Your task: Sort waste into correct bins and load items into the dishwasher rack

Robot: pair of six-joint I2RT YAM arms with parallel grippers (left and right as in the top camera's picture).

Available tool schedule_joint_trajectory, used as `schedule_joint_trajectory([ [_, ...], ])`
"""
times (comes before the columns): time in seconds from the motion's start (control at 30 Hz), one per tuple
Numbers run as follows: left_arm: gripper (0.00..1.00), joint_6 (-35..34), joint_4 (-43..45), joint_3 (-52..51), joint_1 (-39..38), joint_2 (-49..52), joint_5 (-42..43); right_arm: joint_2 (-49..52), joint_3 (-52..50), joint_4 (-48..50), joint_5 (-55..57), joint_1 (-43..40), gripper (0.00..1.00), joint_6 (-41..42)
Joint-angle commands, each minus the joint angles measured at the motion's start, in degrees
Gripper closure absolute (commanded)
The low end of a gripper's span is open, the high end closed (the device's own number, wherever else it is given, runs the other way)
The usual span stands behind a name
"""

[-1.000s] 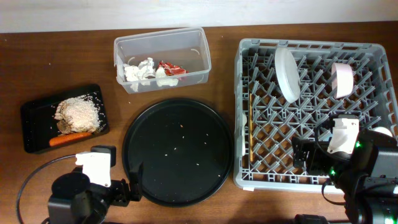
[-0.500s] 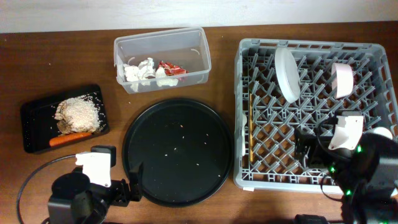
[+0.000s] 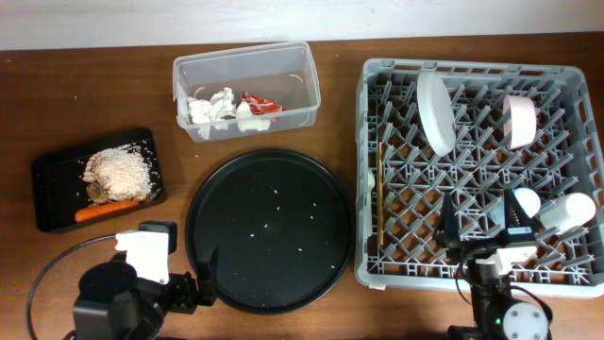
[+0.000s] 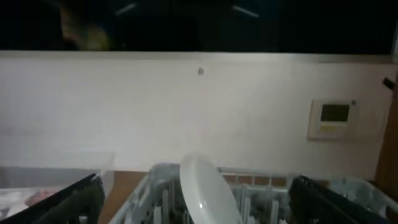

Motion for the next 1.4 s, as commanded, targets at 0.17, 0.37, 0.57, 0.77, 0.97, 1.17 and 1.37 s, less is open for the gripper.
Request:
schedule_joint_trajectory([
  [0.17,0.01,0.72,0.13,-0.11,0.15,-0.24,0.59,-0.61,-4.87,-9.38,4.61,-0.07,0.02,0.76],
  [0.37,0.01,0.72,0.13,-0.11,0.15,-0.24,0.59,-0.61,-4.87,-15.72,8.61,2.10,0.02,5.22],
  [0.57,0.01,0.72,0.13,-0.11,0.15,-0.24,0.59,-0.61,-4.87,-15.72,8.61,2.10,0.02,5.40],
  [0.77,0.01,0.72,0.13,-0.11,0.15,-0.24,0.59,-0.61,-4.87,-15.72,8.61,2.10,0.02,5.40],
  [0.97,0.01,0.72,0.11,-0.11,0.15,-0.24,0.59,-0.61,-4.87,-15.72,8.61,2.10,0.02,5.42],
  [1.17,0.01,0.76,-1.49,-1.03,0.15,-3.52,-4.70,-0.61,-4.87,-15.72,8.61,2.10,0.02,5.42],
  [1.37,0.01,0.96,15.37,-22.58,3.15,-19.54,-7.82,-0.61,-4.87,-15.72,8.61,2.10,0.02,5.42],
])
